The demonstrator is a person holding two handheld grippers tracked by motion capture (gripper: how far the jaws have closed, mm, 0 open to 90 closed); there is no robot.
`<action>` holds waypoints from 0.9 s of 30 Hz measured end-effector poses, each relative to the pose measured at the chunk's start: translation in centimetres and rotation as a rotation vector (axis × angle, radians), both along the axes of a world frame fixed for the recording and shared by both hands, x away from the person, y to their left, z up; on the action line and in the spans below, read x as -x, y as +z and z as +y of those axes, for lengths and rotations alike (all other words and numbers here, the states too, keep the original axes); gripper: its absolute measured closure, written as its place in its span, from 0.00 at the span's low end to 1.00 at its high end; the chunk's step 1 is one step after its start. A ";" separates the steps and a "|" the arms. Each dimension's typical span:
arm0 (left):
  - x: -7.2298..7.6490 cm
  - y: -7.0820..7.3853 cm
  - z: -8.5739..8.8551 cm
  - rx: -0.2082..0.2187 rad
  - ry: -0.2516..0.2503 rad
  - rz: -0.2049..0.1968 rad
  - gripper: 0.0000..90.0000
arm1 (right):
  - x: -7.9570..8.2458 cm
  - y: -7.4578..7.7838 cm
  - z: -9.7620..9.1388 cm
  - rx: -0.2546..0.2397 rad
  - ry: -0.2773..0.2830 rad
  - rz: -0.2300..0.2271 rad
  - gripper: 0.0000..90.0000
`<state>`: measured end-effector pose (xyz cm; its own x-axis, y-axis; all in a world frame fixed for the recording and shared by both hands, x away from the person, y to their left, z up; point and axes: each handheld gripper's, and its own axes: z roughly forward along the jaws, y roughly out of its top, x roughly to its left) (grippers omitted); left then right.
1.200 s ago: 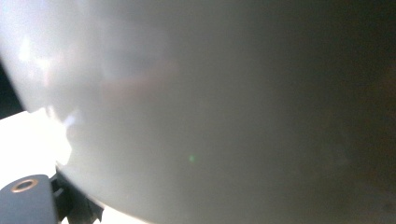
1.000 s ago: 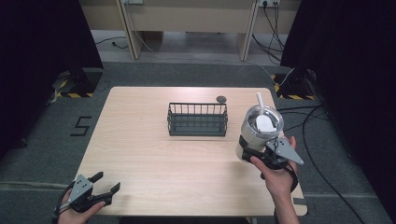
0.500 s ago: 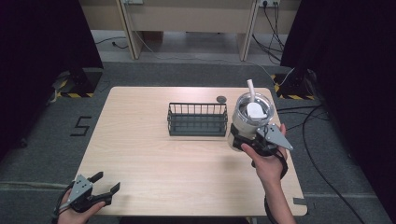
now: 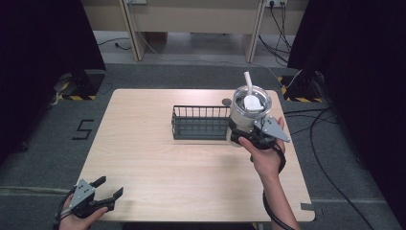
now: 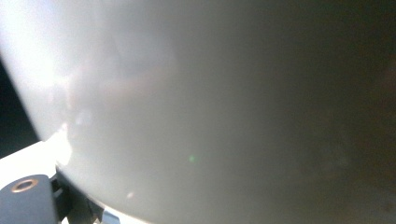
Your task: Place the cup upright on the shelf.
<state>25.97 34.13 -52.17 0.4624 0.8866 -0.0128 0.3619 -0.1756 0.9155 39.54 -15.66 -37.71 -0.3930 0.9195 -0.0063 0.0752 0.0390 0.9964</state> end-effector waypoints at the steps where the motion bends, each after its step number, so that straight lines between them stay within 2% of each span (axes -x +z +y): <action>1: 0.0 0.0 0.0 0.000 0.000 0.000 0.21 | -0.2 0.1 0.1 0.000 -0.001 -0.001 0.11; 14: 0.0 0.0 0.0 0.005 -0.001 -0.002 0.20 | -1.9 1.3 1.2 -0.006 -0.001 0.000 0.11; 27: 0.0 0.0 0.2 0.009 0.000 -0.003 0.20 | -4.7 2.0 2.8 0.005 -0.010 0.018 0.11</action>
<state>26.00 34.33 -52.14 0.4623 0.8865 -0.0191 0.3592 -0.1676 0.9181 44.19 -12.81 -35.67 -0.3840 0.9233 -0.0043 0.0935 0.0435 0.9947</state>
